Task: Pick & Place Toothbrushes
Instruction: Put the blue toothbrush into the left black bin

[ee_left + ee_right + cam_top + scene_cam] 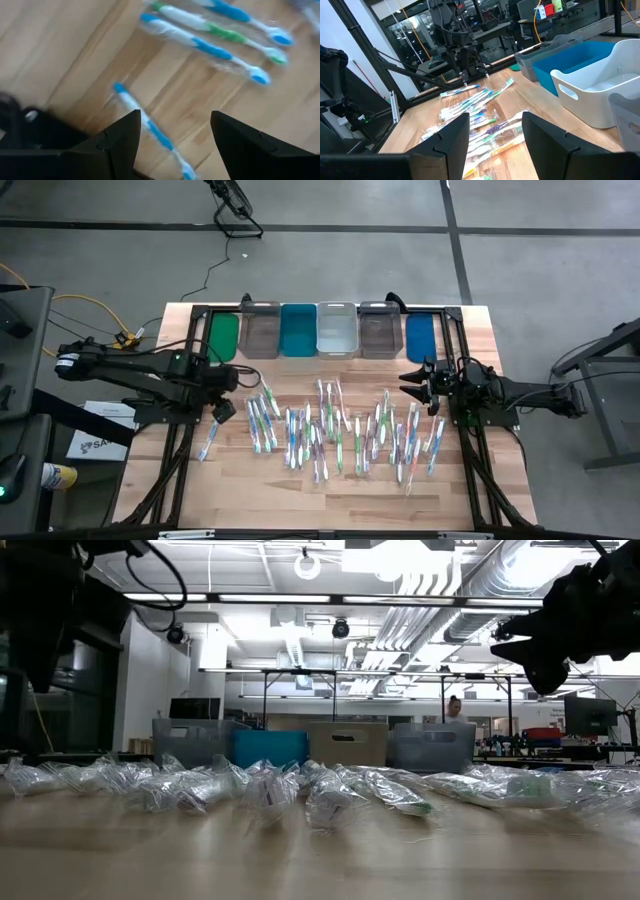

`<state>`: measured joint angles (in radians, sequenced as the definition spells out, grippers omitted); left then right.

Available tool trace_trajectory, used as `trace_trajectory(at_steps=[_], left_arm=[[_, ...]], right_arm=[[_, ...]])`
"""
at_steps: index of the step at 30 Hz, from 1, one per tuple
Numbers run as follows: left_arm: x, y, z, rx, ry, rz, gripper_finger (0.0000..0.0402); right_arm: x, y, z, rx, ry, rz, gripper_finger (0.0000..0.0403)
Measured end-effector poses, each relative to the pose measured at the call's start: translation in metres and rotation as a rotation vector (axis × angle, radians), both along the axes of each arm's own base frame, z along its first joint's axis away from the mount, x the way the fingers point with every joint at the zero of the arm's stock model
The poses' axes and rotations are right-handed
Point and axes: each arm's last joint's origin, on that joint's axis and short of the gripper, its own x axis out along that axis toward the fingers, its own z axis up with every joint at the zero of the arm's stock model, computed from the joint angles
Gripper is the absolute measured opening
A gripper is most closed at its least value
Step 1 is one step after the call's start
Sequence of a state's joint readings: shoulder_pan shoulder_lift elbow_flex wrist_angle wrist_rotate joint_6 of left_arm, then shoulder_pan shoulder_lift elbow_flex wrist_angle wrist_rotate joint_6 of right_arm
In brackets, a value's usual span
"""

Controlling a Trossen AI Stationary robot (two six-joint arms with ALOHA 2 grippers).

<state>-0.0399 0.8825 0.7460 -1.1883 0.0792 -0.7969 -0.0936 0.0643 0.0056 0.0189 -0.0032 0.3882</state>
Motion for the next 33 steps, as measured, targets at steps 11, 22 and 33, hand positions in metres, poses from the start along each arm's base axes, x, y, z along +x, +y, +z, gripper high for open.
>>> trace_trajectory(at_steps=[11, 22, 33], left_arm=[[0.003, -0.01, -0.014, 0.093, 0.222, 0.063, 0.0236], [0.02, -0.02, -0.033, 0.134, 0.336, 0.073, 0.0236], [0.026, -0.022, -0.046, 0.12, 0.354, 0.091, 0.0236]], right_arm=[[0.0, 0.0, 0.0, 0.0, 0.0, 0.0, 0.0176], [0.0, 0.0, 0.0, 0.0, -0.003, 0.0, 0.0176], [0.0, 0.0, 0.001, -0.001, -0.006, 0.0, 0.0176]])
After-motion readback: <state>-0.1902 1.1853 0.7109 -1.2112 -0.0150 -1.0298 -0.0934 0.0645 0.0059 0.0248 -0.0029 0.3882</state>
